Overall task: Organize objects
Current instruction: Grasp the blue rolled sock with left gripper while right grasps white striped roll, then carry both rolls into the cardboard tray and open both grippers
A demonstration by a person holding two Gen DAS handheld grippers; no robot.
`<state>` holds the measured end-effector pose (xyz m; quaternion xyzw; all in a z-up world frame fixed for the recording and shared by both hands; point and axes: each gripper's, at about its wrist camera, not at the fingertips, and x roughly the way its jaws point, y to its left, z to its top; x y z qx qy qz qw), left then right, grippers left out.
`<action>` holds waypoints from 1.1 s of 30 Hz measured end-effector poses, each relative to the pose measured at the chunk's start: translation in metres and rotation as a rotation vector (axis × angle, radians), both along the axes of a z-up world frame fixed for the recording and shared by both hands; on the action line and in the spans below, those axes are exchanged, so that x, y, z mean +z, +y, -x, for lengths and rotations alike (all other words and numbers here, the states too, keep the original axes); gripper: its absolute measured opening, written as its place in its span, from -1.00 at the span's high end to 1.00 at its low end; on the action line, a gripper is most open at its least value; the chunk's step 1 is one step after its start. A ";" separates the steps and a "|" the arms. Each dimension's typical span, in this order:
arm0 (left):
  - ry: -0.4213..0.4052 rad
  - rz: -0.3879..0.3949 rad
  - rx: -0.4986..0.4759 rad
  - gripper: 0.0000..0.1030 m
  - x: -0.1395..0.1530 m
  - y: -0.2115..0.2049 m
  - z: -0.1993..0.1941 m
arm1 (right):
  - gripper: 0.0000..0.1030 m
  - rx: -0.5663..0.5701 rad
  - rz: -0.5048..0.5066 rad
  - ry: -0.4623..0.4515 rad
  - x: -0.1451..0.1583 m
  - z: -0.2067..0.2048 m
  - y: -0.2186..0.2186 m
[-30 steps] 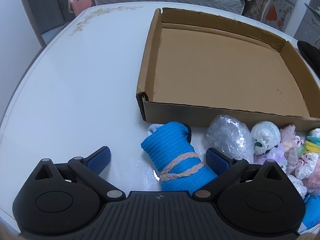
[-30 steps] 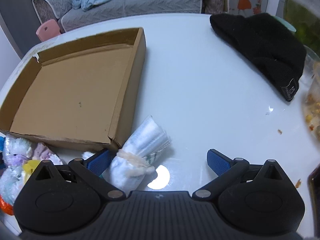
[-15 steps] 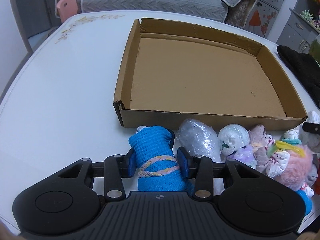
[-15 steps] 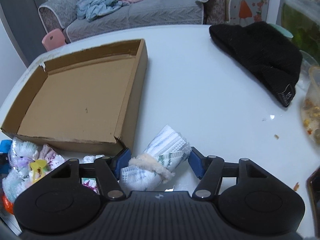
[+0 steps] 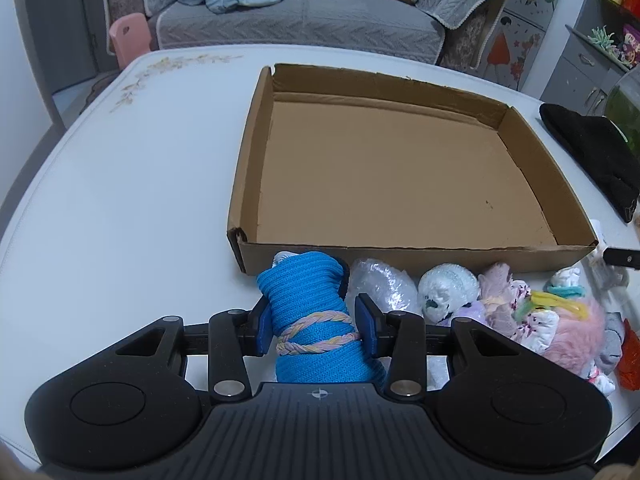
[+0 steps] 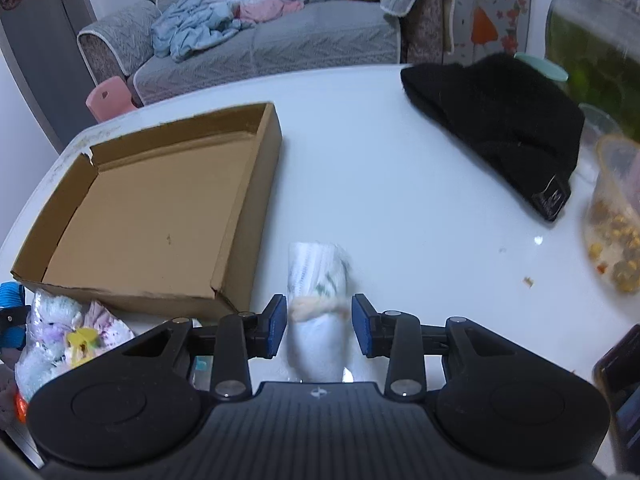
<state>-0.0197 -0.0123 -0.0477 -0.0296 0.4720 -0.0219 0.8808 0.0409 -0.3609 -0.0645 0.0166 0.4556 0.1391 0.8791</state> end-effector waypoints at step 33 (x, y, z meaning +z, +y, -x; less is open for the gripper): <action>-0.173 0.000 -0.035 0.13 0.073 0.014 -0.012 | 0.41 0.139 -0.035 -0.160 0.069 -0.018 0.009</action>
